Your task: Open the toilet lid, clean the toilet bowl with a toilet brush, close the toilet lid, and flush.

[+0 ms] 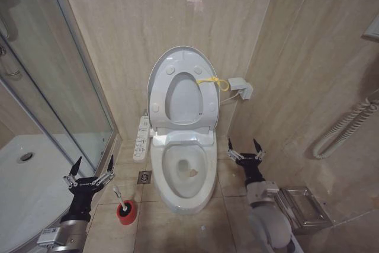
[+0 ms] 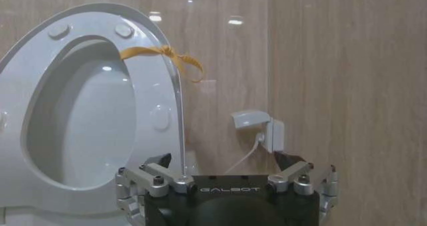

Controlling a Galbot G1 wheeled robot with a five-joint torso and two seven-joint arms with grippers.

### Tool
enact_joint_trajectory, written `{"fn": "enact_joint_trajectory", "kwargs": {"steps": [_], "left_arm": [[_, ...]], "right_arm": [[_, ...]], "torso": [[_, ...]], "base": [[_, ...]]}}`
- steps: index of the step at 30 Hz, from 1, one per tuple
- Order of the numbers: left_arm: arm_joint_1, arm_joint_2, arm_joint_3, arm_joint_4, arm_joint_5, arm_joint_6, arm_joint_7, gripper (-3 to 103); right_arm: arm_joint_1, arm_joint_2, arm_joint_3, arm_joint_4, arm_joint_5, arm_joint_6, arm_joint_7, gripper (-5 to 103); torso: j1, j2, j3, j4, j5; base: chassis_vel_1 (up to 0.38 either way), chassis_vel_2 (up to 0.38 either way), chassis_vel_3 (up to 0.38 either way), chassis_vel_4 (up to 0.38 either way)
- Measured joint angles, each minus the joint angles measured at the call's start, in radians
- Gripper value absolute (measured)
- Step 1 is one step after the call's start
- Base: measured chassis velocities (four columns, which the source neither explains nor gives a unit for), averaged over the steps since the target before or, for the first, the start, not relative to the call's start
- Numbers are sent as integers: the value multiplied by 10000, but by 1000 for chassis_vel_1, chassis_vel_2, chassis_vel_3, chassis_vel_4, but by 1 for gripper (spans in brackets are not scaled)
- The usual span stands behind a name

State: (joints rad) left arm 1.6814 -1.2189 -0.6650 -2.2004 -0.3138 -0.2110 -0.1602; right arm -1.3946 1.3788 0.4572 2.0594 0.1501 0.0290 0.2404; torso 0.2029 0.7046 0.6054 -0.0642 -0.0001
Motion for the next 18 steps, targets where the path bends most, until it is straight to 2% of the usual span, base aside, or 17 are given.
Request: {"fn": "enact_joint_trajectory", "kwargs": {"steps": [9,18], "left_arm": [[0,0,0,0,0,0,0,100],[0,0,0,0,0,0,0,100]], "right_arm": [[-582,456,-8,444,-490,55,-43,100],[-729,625,-8,532,-530,160,-215,100]], "torso": [[0,0,0,1,0],[0,0,1,2,1]], "base": [[0,0,0,0],[0,0,0,0]]}}
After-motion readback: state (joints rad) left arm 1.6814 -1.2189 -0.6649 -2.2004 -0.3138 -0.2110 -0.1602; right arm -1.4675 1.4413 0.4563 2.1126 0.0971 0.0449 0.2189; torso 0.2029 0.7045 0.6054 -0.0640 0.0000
